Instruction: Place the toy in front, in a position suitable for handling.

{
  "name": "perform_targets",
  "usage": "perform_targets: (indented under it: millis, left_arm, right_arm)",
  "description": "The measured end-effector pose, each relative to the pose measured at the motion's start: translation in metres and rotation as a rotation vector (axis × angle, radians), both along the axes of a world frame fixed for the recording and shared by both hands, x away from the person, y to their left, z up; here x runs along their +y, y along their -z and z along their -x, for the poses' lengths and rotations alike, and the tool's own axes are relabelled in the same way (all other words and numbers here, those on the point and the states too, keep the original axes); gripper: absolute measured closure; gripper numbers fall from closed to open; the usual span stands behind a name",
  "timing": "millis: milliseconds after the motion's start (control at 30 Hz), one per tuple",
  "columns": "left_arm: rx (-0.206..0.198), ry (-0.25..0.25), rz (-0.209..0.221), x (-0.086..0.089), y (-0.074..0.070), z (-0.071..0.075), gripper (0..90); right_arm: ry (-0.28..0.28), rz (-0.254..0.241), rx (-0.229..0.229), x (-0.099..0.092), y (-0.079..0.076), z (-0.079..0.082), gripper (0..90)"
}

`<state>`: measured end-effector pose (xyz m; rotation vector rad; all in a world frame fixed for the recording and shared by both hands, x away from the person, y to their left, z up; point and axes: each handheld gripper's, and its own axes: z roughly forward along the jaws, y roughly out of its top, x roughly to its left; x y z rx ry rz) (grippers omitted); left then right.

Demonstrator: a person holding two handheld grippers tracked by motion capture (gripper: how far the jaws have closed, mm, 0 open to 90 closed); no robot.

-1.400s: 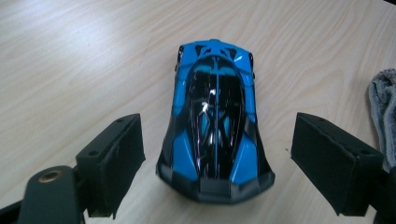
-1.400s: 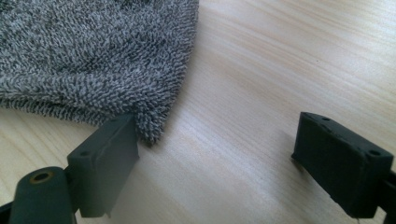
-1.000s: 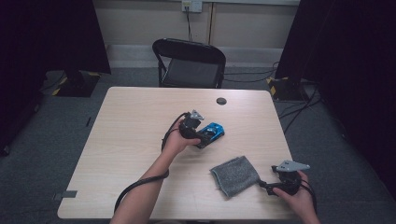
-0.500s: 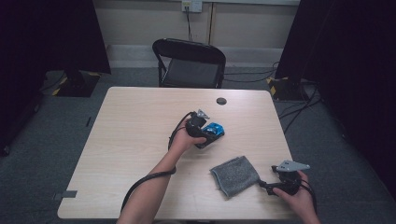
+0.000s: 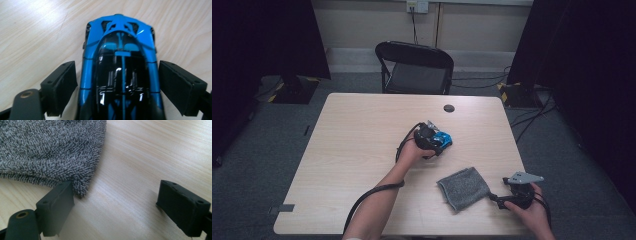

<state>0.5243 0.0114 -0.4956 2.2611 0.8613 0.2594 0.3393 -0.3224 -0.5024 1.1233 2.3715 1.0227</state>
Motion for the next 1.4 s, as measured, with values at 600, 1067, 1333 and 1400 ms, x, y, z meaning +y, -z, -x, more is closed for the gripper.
perform_targets:
  millis: [600, 1067, 1333, 1400]
  left_arm:
    - [0.008, -0.006, -0.052, -0.006, -0.001, -0.001, 18.7]
    - [0.029, 0.011, -0.067, -0.006, -0.005, 0.001, 26.1]
    - [0.027, 0.024, -0.09, -0.004, -0.014, 0.003, 28.1]
    - [0.023, 0.021, -0.089, -0.004, -0.014, 0.004, 28.2]
  right_arm:
    - [0.0, 0.0, 0.0, 0.0, 0.0, 0.0, 13.0]
    - [0.0, 0.0, 0.0, 0.0, 0.0, 0.0, 13.0]
    - [0.0, -0.002, 0.0, 0.0, 0.0, 0.0, 13.0]
    - [0.0, 0.0, 0.0, 0.0, 0.0, 0.0, 13.0]
